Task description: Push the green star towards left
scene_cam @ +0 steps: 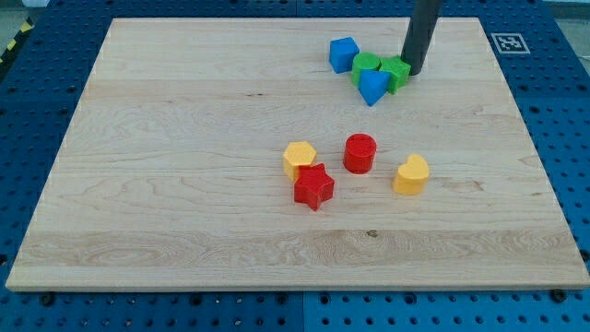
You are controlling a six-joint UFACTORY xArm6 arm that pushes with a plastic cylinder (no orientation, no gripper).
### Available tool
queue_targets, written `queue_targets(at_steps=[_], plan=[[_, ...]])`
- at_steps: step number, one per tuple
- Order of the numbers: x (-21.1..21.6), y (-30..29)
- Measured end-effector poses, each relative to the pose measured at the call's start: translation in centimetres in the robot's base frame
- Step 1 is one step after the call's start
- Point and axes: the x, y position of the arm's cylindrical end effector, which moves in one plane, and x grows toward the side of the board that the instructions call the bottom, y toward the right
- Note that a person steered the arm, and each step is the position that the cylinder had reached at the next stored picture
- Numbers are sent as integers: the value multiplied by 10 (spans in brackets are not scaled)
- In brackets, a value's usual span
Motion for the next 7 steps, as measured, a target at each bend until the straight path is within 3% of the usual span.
queue_targets(at_steps=[7], plan=[[-1,-7]])
